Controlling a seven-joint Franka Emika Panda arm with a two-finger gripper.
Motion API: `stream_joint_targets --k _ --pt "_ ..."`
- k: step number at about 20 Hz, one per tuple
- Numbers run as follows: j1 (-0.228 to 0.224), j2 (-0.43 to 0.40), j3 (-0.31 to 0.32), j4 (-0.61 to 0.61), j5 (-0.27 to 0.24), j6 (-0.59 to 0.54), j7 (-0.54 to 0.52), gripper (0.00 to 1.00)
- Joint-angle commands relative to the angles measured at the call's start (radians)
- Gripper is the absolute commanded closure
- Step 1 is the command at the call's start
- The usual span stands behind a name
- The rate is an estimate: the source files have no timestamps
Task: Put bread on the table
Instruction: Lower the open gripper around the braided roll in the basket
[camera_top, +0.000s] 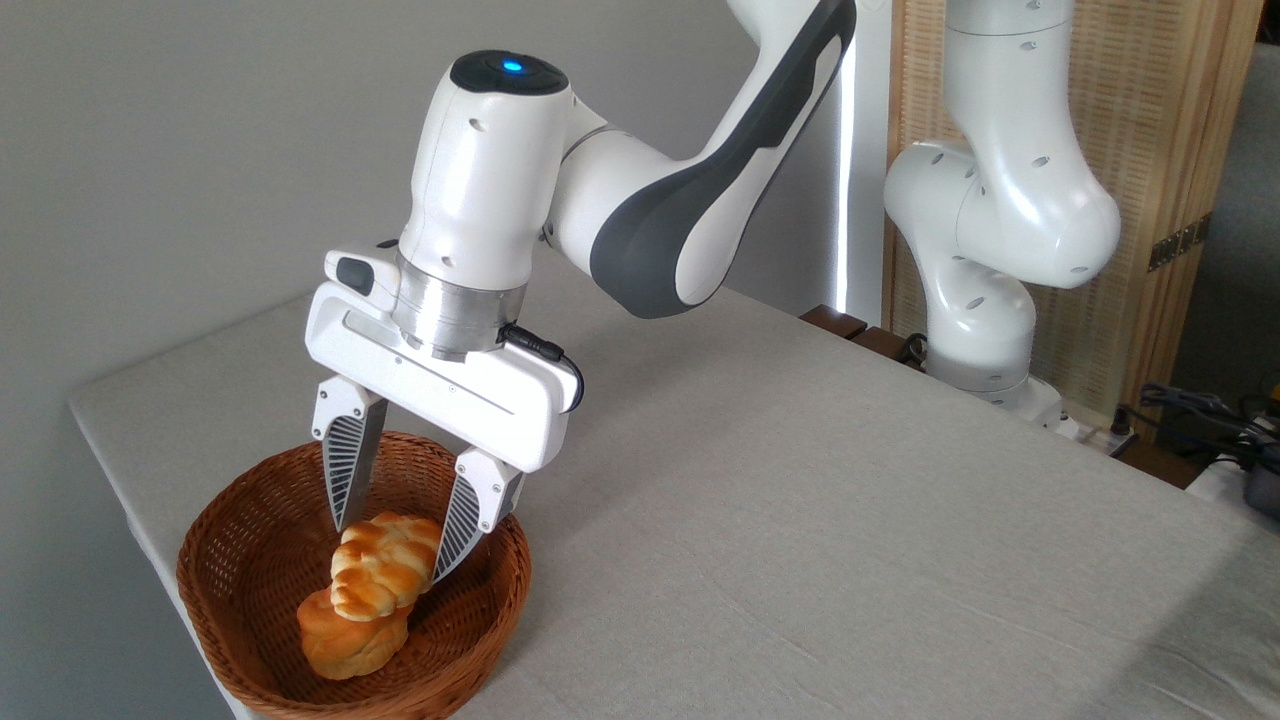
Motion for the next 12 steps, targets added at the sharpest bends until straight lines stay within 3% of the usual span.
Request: stream_joint_targets --k 1,9,10,12 --pt "-0.006 0.006 -0.002 -0.006 0.0 0.04 0.014 0.0" --pt "-0.007 0.026 -0.002 -0.005 0.0 0.061 0.014 0.0" --pt "-0.007 0.026 -0.002 -0.005 0.003 0.067 0.015 0.09" --pt "-0.007 0.026 -0.002 0.001 0.003 0.07 0.017 0.5"
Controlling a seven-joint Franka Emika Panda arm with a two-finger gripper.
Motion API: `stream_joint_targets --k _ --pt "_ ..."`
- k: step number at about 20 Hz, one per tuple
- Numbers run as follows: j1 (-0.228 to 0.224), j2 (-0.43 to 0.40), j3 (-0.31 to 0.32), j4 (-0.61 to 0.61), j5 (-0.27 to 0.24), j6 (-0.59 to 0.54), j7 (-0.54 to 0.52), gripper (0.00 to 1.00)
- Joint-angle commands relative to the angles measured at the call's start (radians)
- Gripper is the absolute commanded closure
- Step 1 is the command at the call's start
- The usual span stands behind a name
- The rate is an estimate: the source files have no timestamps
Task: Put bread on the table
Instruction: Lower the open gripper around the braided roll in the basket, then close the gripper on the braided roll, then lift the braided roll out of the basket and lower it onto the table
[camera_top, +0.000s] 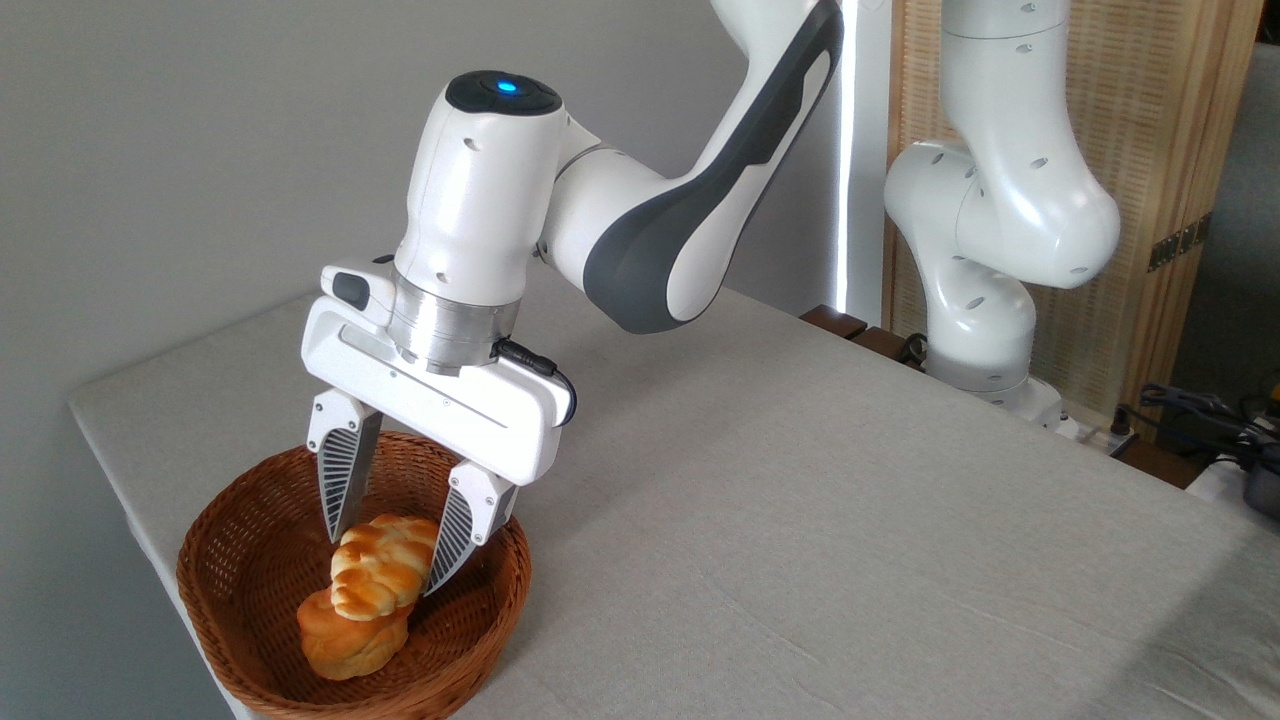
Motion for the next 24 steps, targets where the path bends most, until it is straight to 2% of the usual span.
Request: stream_joint_targets --k 1,3,14,18,20,22,24 --pt "-0.004 0.001 0.003 0.003 0.003 0.03 0.018 0.62" --pt "-0.004 0.0 0.003 0.003 0.003 0.03 0.024 0.64" --pt "-0.004 -0.012 0.005 0.029 -0.004 0.03 0.021 0.6" --pt "-0.004 -0.078 0.003 0.044 -0.004 0.029 0.007 0.59" --pt "-0.004 -0.118 -0.023 0.049 -0.004 0.021 -0.013 0.57" --pt "-0.004 -0.153 -0.032 0.043 -0.002 -0.031 -0.015 0.56" --pt "-0.004 -0.187 -0.054 0.044 0.002 -0.139 -0.008 0.55"
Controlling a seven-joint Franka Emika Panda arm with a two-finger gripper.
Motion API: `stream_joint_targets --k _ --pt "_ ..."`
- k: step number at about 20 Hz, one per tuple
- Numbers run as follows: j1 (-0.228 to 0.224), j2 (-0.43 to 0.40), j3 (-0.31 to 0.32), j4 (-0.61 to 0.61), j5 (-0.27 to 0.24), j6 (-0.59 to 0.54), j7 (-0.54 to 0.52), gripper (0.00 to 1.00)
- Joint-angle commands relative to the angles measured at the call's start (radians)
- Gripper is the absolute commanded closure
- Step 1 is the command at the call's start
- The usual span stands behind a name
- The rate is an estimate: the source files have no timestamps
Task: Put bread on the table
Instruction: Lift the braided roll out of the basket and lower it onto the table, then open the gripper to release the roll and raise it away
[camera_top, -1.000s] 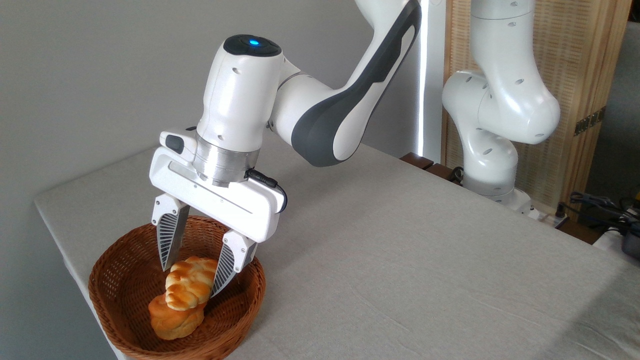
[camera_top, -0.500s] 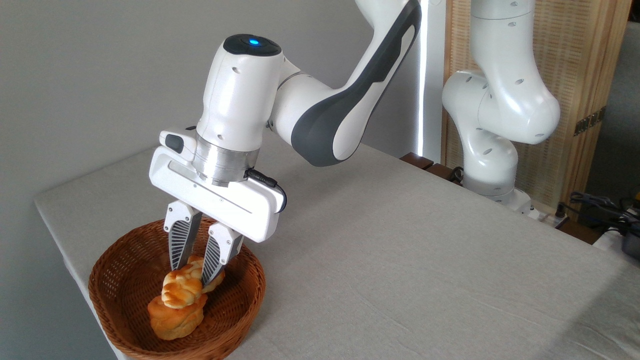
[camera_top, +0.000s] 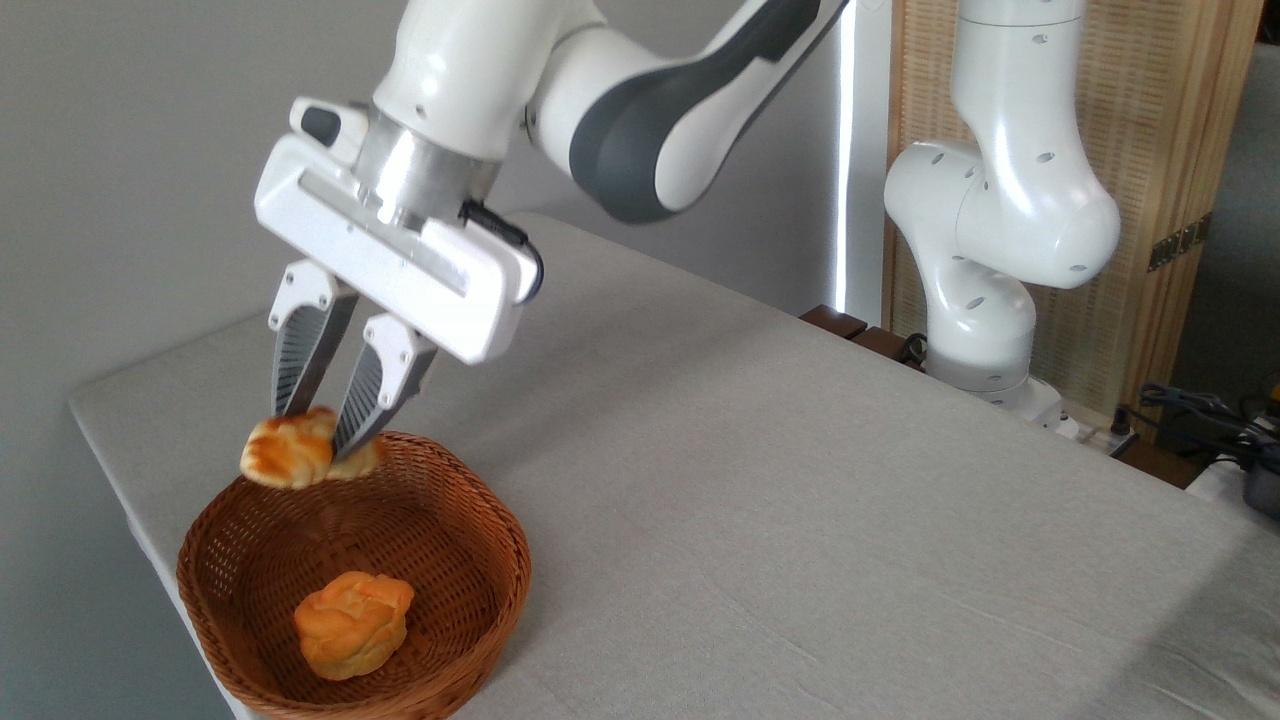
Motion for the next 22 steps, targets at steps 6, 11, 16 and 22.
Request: stream_joint_targets --k 6,11,16,22 --pt "-0.003 -0.111 -0.052 -0.019 0.006 -0.466 0.031 0.46" --pt "-0.008 -0.092 -0.149 -0.065 0.106 -0.523 0.077 0.4" --pt "-0.008 -0.042 -0.213 -0.062 0.243 -0.512 0.113 0.0" --pt "-0.011 -0.014 -0.218 -0.064 0.244 -0.518 0.111 0.0"
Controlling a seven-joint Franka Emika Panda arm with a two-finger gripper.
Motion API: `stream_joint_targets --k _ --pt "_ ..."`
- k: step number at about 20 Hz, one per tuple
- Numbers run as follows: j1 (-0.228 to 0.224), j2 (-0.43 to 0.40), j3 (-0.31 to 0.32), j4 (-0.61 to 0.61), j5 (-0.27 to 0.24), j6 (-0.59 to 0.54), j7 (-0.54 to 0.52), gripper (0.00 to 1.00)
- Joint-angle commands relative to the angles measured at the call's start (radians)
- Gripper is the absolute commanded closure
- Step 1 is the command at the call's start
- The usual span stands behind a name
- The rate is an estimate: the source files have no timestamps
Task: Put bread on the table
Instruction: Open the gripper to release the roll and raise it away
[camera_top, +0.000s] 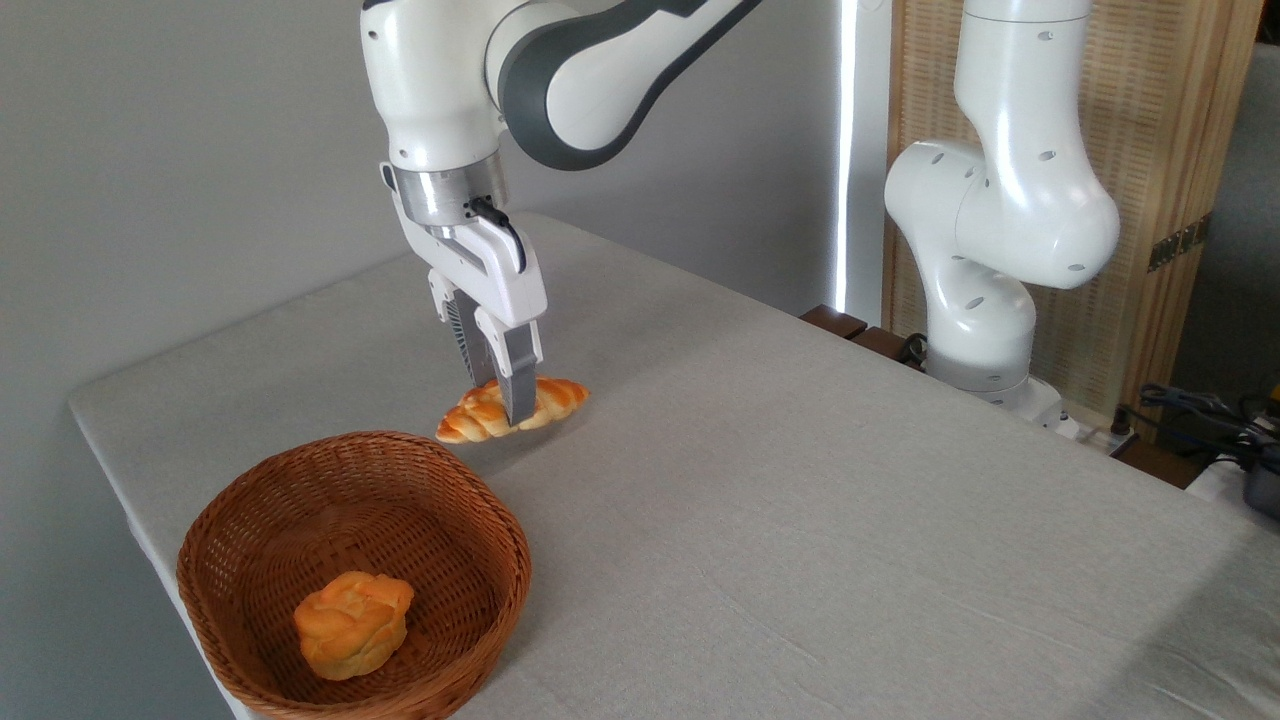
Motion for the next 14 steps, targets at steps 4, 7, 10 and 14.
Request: stream_joint_targets --k 4,7,10,14 --pt "-0.009 0.012 -0.001 0.009 0.012 -0.009 0.016 0.0" --pt "-0.008 -0.008 0.002 0.014 0.012 -0.012 0.008 0.0" --pt "-0.008 -0.063 0.013 0.046 0.011 -0.018 -0.001 0.0" --pt "0.0 -0.116 0.051 0.094 0.012 -0.058 -0.012 0.0"
